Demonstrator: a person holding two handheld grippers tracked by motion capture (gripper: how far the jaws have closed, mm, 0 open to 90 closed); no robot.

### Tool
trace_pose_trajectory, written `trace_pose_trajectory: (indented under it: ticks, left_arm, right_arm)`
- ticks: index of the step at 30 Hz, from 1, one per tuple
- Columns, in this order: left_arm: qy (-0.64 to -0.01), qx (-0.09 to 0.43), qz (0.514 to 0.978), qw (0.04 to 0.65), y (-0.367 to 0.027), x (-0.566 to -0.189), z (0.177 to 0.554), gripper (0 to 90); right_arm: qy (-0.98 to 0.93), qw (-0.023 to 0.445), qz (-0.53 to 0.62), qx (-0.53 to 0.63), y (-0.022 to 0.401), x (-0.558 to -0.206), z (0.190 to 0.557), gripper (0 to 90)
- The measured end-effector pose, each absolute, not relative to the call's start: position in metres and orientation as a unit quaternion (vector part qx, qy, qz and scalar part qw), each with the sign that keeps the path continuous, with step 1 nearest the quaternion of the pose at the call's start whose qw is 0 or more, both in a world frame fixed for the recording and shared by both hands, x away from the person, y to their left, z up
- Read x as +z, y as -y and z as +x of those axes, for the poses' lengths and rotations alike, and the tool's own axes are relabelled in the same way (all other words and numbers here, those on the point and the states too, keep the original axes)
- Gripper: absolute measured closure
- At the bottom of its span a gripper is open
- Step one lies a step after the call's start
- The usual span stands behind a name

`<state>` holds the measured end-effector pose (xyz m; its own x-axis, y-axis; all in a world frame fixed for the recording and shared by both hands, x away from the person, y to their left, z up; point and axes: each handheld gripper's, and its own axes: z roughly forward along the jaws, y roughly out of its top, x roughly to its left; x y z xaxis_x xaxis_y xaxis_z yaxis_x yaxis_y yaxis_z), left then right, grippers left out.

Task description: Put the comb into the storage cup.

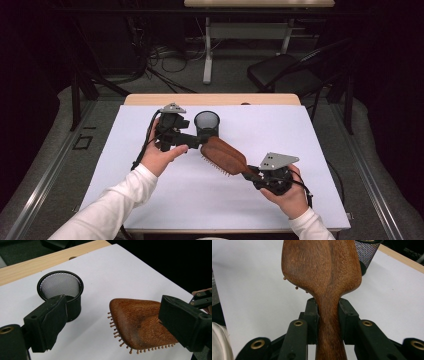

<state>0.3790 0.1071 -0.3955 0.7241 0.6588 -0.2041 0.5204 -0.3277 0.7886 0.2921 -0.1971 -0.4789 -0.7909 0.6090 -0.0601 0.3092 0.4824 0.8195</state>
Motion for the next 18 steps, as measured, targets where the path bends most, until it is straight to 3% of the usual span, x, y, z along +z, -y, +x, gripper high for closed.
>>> trace_pose_trajectory:
  ticks: [18]
  left_arm:
    - [-0.363, 0.065, 0.816, 0.446, -0.1010, -0.3945, 0.3806, 8.5]
  right_arm:
    - [-0.837, 0.181, 0.282, 0.433, 0.1959, -0.4817, 0.2954, 71.5]
